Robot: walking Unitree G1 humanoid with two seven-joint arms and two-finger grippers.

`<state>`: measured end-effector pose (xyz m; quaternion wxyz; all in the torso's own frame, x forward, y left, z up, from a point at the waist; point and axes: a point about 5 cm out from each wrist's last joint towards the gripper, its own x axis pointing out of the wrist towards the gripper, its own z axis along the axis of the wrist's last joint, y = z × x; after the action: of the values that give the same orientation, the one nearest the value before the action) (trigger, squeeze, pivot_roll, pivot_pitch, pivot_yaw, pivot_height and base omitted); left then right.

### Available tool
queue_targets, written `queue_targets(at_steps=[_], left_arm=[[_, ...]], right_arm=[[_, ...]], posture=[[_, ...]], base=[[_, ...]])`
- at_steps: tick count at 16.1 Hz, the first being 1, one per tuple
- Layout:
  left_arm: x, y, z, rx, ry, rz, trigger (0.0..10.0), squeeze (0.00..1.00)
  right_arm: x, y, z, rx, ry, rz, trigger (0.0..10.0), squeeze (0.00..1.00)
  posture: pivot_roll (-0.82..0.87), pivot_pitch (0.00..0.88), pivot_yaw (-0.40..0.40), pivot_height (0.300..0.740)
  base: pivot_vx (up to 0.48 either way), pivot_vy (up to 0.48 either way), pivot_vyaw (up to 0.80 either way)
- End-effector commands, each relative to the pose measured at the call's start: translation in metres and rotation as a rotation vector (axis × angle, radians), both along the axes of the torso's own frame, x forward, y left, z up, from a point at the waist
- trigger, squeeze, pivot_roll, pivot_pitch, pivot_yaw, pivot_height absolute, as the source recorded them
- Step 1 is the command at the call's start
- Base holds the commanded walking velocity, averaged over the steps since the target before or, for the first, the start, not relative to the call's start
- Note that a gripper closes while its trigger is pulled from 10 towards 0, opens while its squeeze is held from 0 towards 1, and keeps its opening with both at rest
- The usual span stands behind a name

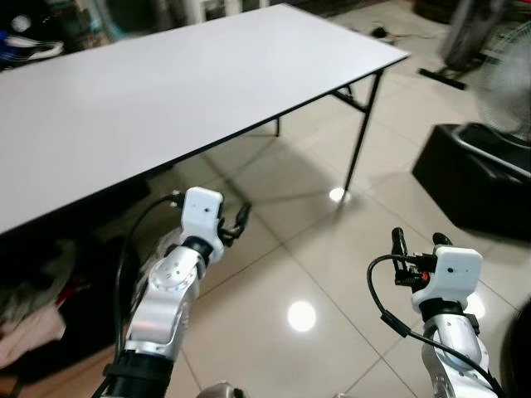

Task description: Setting the table

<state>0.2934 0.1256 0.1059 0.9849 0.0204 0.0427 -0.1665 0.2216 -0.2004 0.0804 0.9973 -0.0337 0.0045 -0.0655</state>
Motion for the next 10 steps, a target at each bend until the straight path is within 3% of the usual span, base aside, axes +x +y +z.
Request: queue_targets(at_steps=[1, 10], left_arm=[[0.0008, 0.0005, -0.0013, 0.017, 0.003, 0.004, 10.0, 0.0], [0.0074, -0.0072, -0.0053, 0.033, 0.009, -0.011, 10.0, 0.0]], right_arm=[[0.0005, -0.0008, -0.0009, -0.005, 0.015, -0.003, 10.0, 0.0], [0.0015, -0.0032, -0.0047, -0.021, 0.021, -0.028, 10.0, 0.0]], posture=[[-0.08, 0.0, 0.056, 0.723], [-0.09, 0.0, 0.071, 0.723]], base=[[0.0, 0.0, 0.77], [0.0, 0.0, 0.74]])
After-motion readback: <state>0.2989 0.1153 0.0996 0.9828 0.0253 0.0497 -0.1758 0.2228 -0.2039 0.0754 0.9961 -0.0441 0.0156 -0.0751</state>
